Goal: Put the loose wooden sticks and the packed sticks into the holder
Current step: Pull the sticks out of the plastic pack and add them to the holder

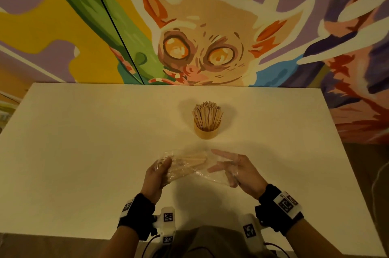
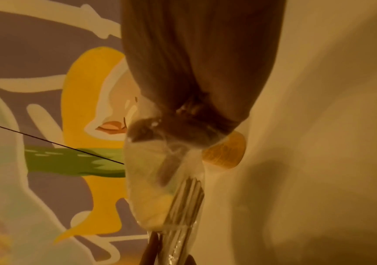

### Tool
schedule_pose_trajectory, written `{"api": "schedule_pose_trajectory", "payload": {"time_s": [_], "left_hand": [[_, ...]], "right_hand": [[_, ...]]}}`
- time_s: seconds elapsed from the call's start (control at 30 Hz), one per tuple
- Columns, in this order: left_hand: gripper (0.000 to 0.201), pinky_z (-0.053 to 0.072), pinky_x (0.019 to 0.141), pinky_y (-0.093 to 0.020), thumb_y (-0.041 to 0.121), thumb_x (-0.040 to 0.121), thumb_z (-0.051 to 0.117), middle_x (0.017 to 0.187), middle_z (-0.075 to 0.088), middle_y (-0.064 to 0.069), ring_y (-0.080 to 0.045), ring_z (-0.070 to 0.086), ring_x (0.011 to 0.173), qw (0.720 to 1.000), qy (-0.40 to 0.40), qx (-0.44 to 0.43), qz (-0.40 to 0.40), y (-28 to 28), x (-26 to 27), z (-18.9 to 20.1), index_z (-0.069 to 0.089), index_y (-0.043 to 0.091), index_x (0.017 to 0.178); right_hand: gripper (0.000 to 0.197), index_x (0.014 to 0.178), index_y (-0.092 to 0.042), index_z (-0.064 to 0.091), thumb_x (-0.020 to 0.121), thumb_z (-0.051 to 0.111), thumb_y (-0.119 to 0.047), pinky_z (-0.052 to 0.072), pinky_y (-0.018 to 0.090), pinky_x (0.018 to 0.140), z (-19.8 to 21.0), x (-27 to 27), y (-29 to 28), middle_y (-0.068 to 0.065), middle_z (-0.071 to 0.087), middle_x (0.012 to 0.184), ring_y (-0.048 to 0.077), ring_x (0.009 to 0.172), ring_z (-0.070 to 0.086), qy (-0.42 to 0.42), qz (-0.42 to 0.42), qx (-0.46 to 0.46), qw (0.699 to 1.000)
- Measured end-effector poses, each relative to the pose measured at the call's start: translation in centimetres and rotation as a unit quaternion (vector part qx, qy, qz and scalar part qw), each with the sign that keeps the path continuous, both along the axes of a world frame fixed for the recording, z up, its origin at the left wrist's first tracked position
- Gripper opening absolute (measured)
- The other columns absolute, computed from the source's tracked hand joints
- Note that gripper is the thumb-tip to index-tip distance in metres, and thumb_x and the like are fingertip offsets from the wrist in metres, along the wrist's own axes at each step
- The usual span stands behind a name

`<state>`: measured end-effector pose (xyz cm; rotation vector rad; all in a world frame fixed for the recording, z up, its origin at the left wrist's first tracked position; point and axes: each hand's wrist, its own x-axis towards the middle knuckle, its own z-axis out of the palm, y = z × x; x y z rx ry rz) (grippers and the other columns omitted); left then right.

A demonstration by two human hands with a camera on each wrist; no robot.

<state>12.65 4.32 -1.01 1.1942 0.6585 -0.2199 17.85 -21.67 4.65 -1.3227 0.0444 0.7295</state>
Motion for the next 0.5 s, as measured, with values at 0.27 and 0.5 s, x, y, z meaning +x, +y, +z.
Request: {"api": "schedule_pose_trajectory", "payload": {"time_s": [0.27, 0.5], "left_hand": [[0.031, 0.055, 0.048, -0.031, 0.028, 0.095, 0.061, 0.093, 0.071, -0.014, -0.02, 0.068, 0.065, 0.999, 0.003, 0.044, -0.003, -0.9, 0.4, 0.2, 0.059, 0.007, 0.116], [0.026, 0.05, 0.042, -0.026, 0.016, 0.092, 0.066, 0.083, 0.071, -0.013, -0.021, 0.063, 0.058, 0.998, -0.035, 0.043, 0.013, -0.8, 1.1, 1.1, 0.059, 0.0, 0.111]], "right_hand": [[0.03, 0.114, -0.007, 0.068, 0.104, 0.046, -0.023, 0.024, 0.022, 0.04, 0.0, 0.2, -0.4, 0.022, 0.075, 0.081, 0.013, 0.031, 0.037, -0.034, -0.049, -0.094, 0.994], [0.021, 0.112, -0.009, 0.07, 0.1, 0.054, -0.015, 0.03, 0.02, 0.037, 0.3, 0.1, -0.7, 0.017, 0.072, 0.075, 0.017, 0.036, 0.041, -0.037, -0.101, -0.149, 0.983]]}}
